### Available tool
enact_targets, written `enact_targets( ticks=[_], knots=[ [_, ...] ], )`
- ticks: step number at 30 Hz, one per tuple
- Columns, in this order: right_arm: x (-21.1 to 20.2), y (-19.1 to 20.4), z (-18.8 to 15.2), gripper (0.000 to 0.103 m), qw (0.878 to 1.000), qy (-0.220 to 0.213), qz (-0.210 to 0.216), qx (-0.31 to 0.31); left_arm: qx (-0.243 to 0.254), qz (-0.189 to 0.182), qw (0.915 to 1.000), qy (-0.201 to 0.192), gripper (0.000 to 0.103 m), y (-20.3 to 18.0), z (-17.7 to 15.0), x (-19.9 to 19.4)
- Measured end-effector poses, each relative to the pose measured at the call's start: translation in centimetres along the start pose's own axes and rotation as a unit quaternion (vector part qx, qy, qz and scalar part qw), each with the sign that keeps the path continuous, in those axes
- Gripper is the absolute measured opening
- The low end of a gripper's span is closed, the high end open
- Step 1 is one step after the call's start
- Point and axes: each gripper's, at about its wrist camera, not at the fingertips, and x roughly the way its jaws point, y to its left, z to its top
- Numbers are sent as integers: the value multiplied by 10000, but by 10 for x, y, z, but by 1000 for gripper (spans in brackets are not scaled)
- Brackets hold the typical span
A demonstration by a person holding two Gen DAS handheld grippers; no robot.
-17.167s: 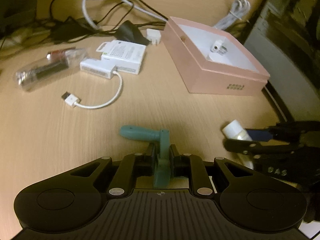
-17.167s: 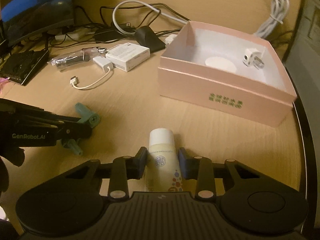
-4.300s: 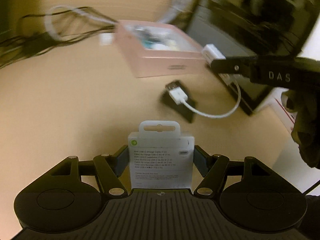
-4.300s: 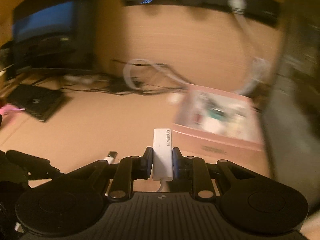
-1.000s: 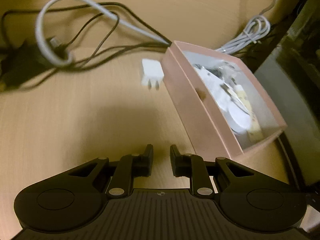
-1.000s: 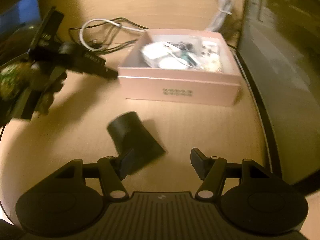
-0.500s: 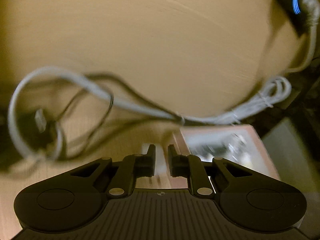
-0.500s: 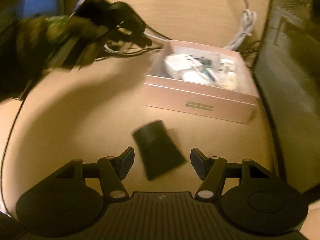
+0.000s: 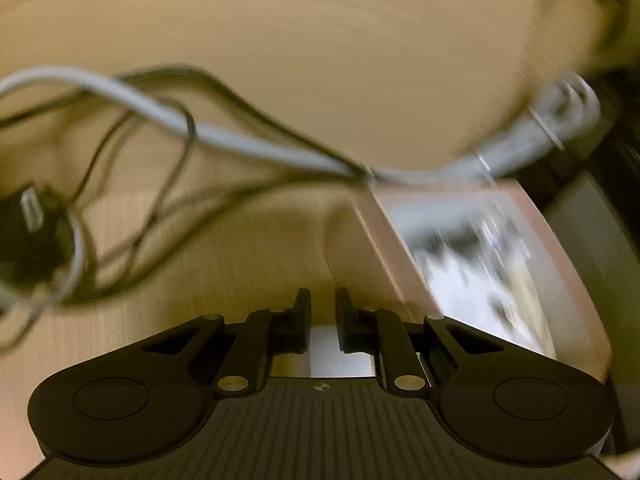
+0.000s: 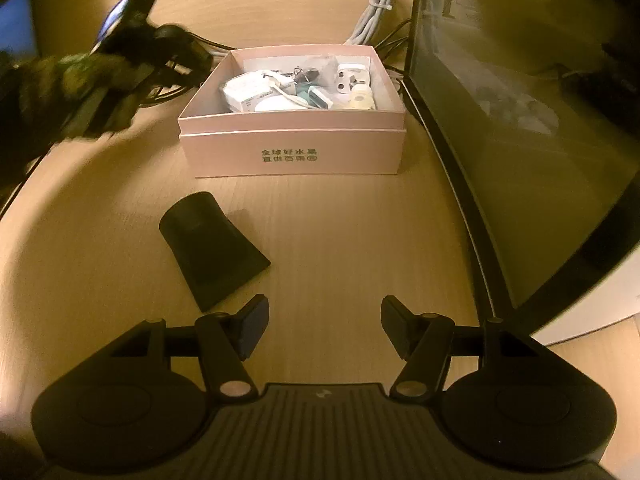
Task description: Organize rigid objects
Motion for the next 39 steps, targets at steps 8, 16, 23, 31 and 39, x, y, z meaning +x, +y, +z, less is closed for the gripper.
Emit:
enact_targets(
  ticks=[8, 16, 23, 31, 39],
  knots=[
    [6, 30, 16, 63, 9966, -207, 558, -574, -557, -638, 9963, 152, 18, -4, -101, -73],
    [20, 108, 43, 72, 9714, -720, 1347, -1821, -1196, 1487, 9810, -352, 18, -6, -165, -171],
    [73, 149, 74, 72, 9603, -514, 1409, -2352, -1355, 1877, 9723, -315, 18, -17, -201, -212],
    [71, 142, 79, 59, 9612, -404, 1638, -2180, -1346, 1861, 9729, -284, 18, -36, -214, -219],
    [23, 75, 56, 59, 9726, -893, 981, -1911, -1216, -163, 9913, 472, 18, -72, -233, -190]
  ],
)
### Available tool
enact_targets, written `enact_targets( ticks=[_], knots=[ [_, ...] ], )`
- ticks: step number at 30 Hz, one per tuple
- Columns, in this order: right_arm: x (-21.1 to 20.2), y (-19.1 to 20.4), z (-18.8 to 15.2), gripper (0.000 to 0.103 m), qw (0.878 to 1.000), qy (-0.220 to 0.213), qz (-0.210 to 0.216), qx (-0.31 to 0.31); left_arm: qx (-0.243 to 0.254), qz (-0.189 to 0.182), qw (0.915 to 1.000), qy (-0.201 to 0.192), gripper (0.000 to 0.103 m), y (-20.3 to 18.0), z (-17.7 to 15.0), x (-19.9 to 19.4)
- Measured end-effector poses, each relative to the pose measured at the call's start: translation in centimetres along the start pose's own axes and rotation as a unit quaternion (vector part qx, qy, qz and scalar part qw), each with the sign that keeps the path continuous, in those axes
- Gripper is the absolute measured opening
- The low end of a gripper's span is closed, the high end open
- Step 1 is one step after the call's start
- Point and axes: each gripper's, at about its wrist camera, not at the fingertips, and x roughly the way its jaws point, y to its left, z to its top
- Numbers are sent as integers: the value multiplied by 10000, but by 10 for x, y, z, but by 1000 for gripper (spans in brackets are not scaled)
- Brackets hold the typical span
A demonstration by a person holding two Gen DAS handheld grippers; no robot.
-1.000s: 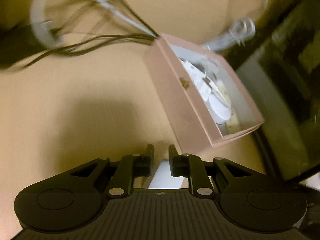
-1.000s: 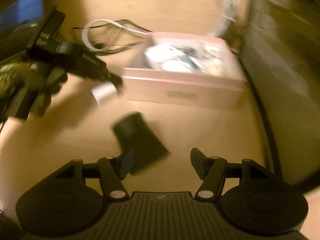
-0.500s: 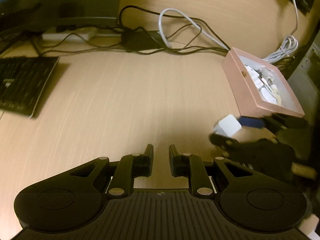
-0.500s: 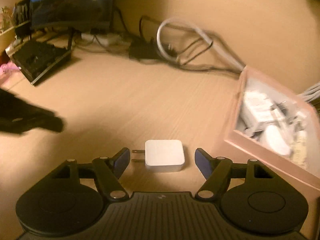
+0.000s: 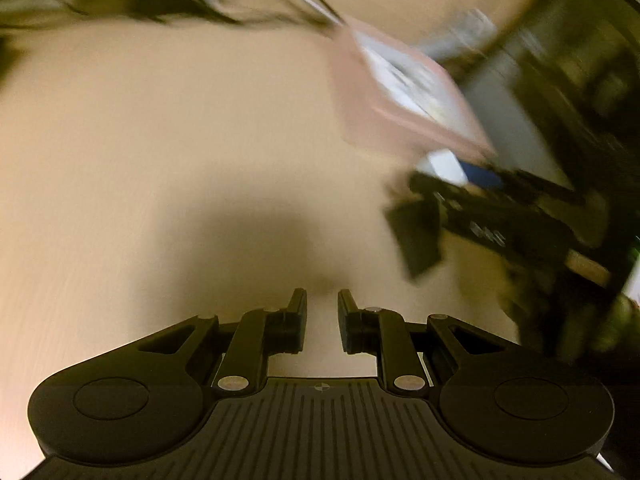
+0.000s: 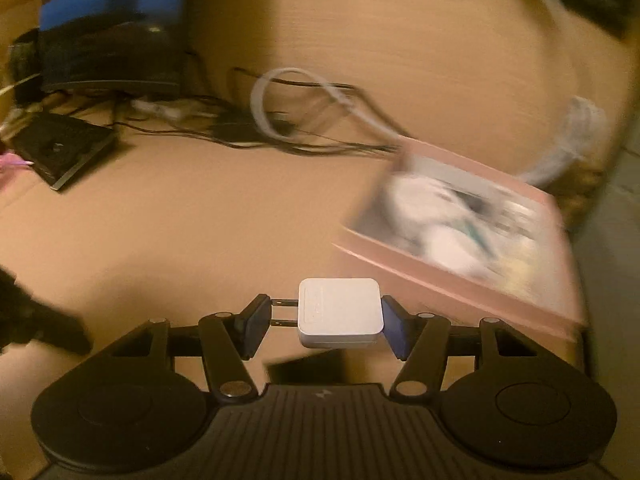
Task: Organize rigid objects
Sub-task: 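Lower the charger onto the desk in front of the box and open the right tool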
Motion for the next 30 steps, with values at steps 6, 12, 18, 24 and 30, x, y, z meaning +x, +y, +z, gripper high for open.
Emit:
enact_targets(
  ticks=[6, 12, 18, 24, 30],
  knots=[
    [-27, -47, -44, 59, 9928, 124, -729, 940, 560, -215, 9978, 287, 18, -40, -1, 29],
    [-54, -59, -56, 59, 9868, -266, -1085, 1175, 1119, -296, 9931, 184, 18, -68, 3, 41],
    [-64, -45, -72, 59, 9863, 53, -1474, 741, 1115, -260, 9934, -82, 18, -72, 4, 42],
    [-50, -19, -69, 59, 9914, 369, -692, 1048, 885, -63, 9959, -201, 18, -56, 10, 39],
    [-31, 4, -45, 59, 9942, 229, -61, 1050, 525, 465, 9957, -602, 18, -26, 28, 32]
  ],
)
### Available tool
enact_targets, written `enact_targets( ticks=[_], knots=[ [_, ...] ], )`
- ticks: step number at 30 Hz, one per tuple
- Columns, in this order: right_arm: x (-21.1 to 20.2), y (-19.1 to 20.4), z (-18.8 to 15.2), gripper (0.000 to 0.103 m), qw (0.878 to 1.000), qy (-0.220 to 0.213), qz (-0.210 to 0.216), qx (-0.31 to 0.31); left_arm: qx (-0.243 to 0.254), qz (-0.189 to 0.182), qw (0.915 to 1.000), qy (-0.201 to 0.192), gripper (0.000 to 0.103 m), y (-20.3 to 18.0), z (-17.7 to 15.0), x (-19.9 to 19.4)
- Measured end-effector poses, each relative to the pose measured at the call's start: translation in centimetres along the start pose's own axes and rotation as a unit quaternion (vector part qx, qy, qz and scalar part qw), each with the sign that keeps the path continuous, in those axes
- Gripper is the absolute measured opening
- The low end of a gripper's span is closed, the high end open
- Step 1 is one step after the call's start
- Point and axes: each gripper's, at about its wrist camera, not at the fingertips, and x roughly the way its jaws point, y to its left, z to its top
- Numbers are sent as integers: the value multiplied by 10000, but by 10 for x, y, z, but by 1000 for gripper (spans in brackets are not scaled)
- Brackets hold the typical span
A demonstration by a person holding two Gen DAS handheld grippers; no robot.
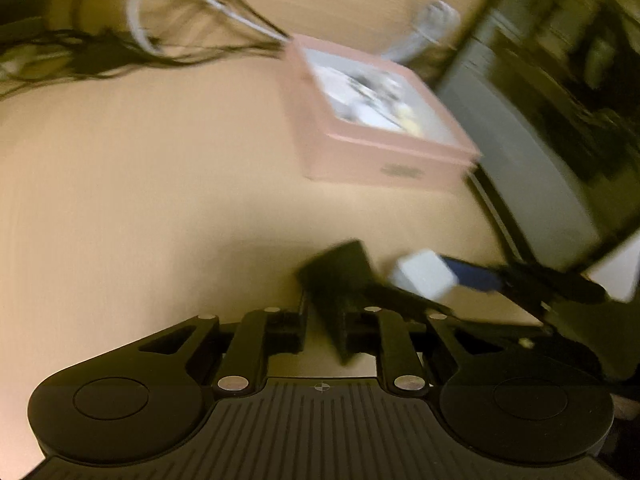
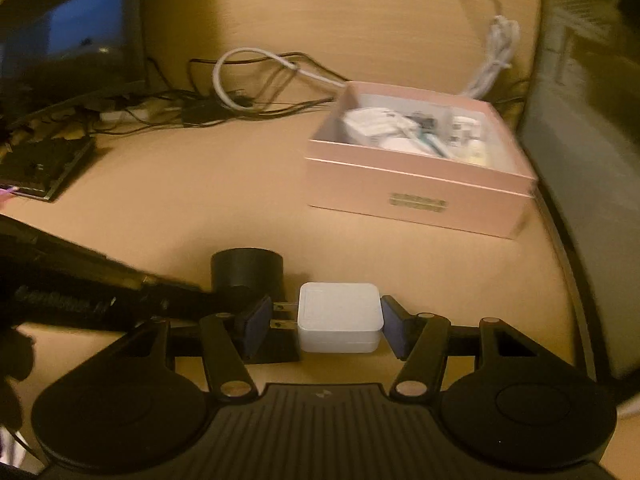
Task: Organize rigid objects
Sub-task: 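Lower the charger onto the desk in front of the box and open the right tool, then withdraw the open right tool from the charger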
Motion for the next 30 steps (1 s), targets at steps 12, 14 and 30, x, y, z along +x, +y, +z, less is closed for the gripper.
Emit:
enact_targets(
  ticks=[12, 14, 30],
  knots=[
    [15, -47, -7, 60, 9926, -19, -1213, 110, -133, 228, 9994, 227, 18, 21, -19, -18],
    [15, -55, -13, 60, 9925, -1, -1193, 272, -127, 99, 9995, 287, 18, 17, -24, -19],
    [8, -63, -32, 88, 9911, -246, -1068, 753, -245, 107, 9995, 159, 19, -12, 5, 14]
  ],
)
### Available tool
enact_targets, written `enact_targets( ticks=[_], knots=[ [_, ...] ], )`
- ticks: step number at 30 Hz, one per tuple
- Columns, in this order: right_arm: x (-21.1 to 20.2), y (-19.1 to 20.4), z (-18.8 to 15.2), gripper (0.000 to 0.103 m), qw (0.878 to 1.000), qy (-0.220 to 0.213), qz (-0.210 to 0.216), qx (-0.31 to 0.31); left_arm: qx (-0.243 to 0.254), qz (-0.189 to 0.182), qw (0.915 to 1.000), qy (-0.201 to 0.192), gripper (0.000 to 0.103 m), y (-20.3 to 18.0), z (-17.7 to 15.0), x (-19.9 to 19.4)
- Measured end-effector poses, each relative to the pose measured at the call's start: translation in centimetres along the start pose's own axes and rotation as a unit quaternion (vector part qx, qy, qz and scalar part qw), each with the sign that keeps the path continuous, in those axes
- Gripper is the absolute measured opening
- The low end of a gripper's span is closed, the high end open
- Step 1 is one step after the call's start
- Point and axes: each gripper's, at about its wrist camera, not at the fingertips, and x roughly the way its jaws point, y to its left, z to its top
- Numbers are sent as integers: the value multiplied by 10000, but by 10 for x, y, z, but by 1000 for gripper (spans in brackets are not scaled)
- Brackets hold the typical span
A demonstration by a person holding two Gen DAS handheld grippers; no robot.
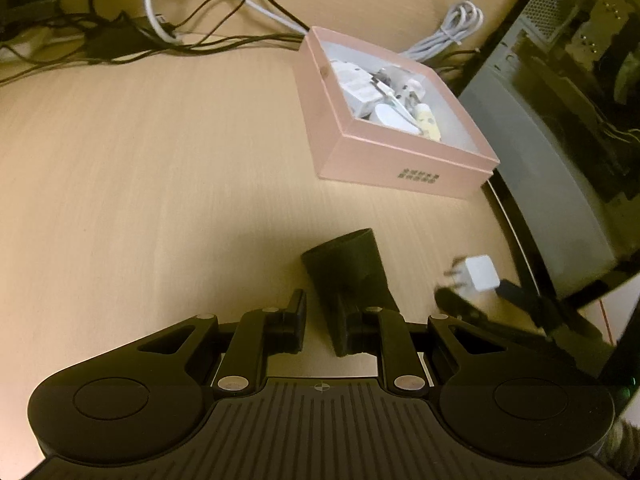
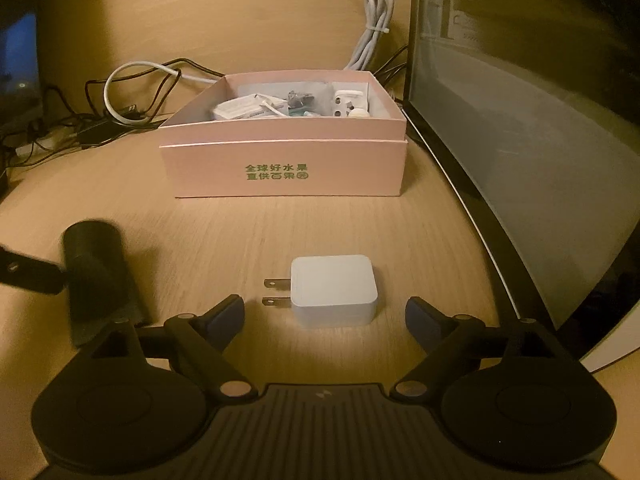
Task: Organize rigid objects
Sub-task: 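Withdraw the open right tool from the charger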
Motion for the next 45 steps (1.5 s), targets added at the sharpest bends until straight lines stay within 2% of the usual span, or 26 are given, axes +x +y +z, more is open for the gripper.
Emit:
enact_targets(
  ticks=[4, 7, 11, 21, 27, 34, 45],
  knots=[
    [1, 0, 0, 91, 10000, -9, 13, 9, 81, 40, 9999, -66, 19, -7, 8, 13],
    [3, 0, 1, 98, 10000, 35, 54, -19, 144, 222, 9996, -122, 19, -5, 13, 23],
    [5, 1, 1, 100, 9999, 65, 83, -43, 222, 448, 9986, -148, 19, 3, 16, 24],
    [6, 1, 2, 103, 9999, 96, 116, -74, 915, 564, 9933, 414, 19, 0, -4, 9],
    [6, 2, 2, 103, 9998, 120, 128, -90, 1300, 545, 9890, 445, 20, -16, -8, 15],
    [6, 2, 2, 103, 9998, 133, 139, -95, 1372, 230, 9884, 607, 20, -31, -5, 24],
    [-2, -8, 0, 103, 9987, 360, 300, -213, 1670, 161, 9822, 844, 20, -47, -5, 31]
  ],
)
